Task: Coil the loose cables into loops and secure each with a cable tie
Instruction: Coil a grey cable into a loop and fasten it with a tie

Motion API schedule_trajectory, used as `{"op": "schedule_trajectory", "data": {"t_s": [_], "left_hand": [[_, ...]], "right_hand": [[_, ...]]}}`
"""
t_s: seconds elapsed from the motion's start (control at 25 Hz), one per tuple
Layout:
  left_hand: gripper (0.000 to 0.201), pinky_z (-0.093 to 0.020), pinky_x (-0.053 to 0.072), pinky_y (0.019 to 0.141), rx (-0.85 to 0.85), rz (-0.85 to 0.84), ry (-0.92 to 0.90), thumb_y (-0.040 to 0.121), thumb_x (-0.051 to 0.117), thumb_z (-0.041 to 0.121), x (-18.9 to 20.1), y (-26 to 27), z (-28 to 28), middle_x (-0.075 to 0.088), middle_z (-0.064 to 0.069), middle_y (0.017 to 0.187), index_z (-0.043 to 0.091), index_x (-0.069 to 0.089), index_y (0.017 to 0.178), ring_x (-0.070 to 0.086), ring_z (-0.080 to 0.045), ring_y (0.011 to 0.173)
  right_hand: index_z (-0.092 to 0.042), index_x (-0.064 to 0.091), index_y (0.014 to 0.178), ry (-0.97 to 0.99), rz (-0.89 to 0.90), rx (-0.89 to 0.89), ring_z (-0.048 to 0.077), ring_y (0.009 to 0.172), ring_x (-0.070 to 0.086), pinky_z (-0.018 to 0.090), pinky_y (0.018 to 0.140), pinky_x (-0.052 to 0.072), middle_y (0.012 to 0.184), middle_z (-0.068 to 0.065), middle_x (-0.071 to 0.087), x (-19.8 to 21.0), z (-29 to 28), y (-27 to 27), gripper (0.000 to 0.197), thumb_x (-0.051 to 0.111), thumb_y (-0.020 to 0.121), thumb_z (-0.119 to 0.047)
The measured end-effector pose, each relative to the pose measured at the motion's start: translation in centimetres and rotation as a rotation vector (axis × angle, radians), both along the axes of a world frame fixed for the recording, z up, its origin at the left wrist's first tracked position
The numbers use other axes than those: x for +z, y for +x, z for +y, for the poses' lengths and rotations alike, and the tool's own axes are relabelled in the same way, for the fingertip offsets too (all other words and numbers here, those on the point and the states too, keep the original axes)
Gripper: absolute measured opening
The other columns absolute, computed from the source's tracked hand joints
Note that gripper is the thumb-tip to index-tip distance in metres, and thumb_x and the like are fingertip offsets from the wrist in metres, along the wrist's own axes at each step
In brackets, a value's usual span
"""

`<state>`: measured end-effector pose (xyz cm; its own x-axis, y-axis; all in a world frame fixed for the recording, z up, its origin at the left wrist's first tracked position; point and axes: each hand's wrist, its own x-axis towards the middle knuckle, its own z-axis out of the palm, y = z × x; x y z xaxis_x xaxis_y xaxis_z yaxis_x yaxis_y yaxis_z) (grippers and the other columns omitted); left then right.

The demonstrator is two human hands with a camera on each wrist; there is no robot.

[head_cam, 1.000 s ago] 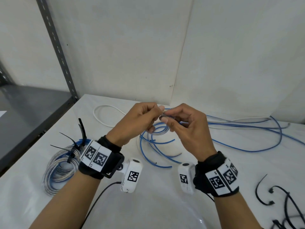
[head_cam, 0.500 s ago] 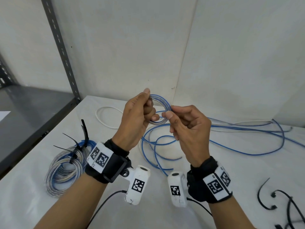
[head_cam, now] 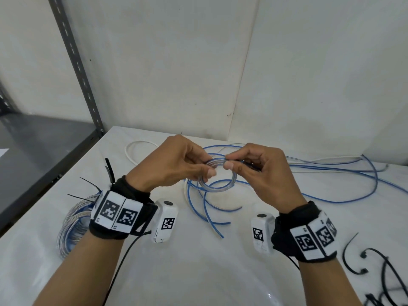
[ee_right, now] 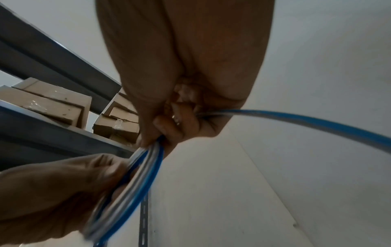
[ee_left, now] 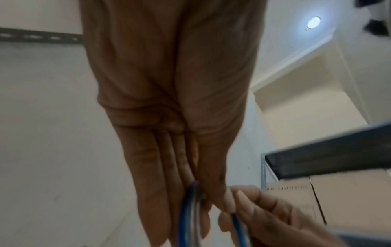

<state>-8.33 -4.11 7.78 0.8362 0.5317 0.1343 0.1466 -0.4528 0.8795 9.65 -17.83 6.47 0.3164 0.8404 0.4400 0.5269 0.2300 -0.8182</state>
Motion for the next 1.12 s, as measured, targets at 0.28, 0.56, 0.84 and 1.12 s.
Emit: {"op": "schedule_trajectory", "data": {"t_s": [0.28, 0.56, 0.84, 1.12], "left_hand": [[0.018, -0.034, 0.064, 0.073, 0.165, -0.410, -0.250, 0.085, 0.075, 0.013, 0.6, 0.1, 0.1, 0.078, -0.014, 0.082, 0.001, 0.076, 0.098, 0.075, -0.022, 0.074], [0.040, -0.035, 0.059, 0.076, -0.057, -0.233, -0.450, 0.095, 0.052, 0.045, 0.8, 1.1, -1.4, 0.058, -0.006, 0.064, 0.010, 0.069, 0.086, 0.056, -0.020, 0.061], [0.050, -0.024, 0.039, 0.053, 0.140, -0.290, -0.460, 0.108, 0.040, 0.042, 0.3, 2.4, -1.8, 0.023, 0.006, 0.058, 0.018, 0.042, 0.064, 0.025, -0.011, 0.049], [0.047, -0.022, 0.029, 0.047, 0.228, -0.711, -0.741, 0.111, 0.032, 0.039, 0.9, 2.6, -1.5, 0.014, 0.007, 0.056, 0.018, 0.034, 0.069, 0.016, -0.009, 0.046]], "right_hand": [[-0.010, 0.070, 0.102, 0.239, 0.318, -0.089, 0.018, 0.053, 0.055, 0.024, 0.049, 0.041, 0.087, 0.008, 0.078, -0.2, 1.1, -1.6, 0.009, 0.071, 0.093, -0.010], [-0.011, 0.075, 0.099, 0.193, 0.222, 0.024, 0.004, 0.059, 0.060, 0.016, 0.054, 0.042, 0.082, 0.005, 0.077, 0.2, 0.5, -1.1, 0.012, 0.071, 0.090, -0.003], [-0.021, 0.078, 0.100, 0.176, 0.088, -0.059, 0.009, 0.059, 0.058, 0.020, 0.056, 0.047, 0.085, -0.004, 0.077, 0.2, 0.6, -0.8, 0.015, 0.073, 0.092, -0.009], [-0.009, 0.067, 0.089, 0.189, 0.384, -0.052, 0.016, 0.046, 0.053, 0.019, 0.045, 0.038, 0.082, 0.012, 0.077, -0.9, 1.8, -3.5, 0.007, 0.074, 0.089, -0.008]]}}
